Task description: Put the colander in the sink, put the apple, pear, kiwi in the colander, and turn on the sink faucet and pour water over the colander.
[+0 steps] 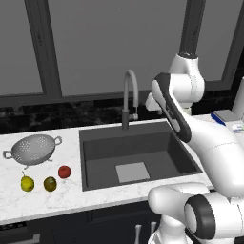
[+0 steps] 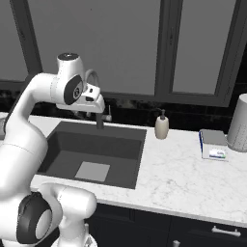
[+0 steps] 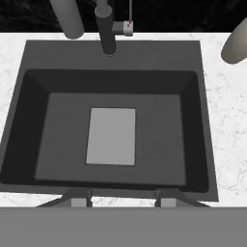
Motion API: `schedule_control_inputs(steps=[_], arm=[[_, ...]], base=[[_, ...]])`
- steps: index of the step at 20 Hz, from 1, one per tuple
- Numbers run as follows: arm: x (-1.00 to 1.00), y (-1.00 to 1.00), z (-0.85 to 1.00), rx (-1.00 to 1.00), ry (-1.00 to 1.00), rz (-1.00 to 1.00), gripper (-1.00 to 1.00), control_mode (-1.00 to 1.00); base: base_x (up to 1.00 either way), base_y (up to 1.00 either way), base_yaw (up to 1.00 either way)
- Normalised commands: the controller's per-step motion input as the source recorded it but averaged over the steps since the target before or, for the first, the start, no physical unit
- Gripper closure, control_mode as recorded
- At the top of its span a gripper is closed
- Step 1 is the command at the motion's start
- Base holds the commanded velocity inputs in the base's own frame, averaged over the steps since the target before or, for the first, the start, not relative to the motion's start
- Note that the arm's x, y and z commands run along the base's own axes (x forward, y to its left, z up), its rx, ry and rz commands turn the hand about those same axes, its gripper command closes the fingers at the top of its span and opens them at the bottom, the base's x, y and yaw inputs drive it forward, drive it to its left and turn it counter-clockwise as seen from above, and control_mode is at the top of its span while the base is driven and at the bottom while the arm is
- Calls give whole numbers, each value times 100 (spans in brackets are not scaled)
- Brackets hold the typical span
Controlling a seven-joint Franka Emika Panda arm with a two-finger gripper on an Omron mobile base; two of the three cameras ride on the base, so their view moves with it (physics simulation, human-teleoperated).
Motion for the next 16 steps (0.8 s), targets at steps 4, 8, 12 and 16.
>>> schedule_control_inputs(steps=[4, 8, 12, 16], arm=[[-8, 8, 0, 0, -7, -1, -100, -100], [-38, 27, -10, 3, -9, -3, -100, -100], [-61, 45, -25, 11, -10, -3, -100, -100], [-47, 75, -25, 11, -5, -2, -100, -100]], base=[[0, 0, 0], [0, 0, 0], [0, 0, 0], [0, 0, 0]])
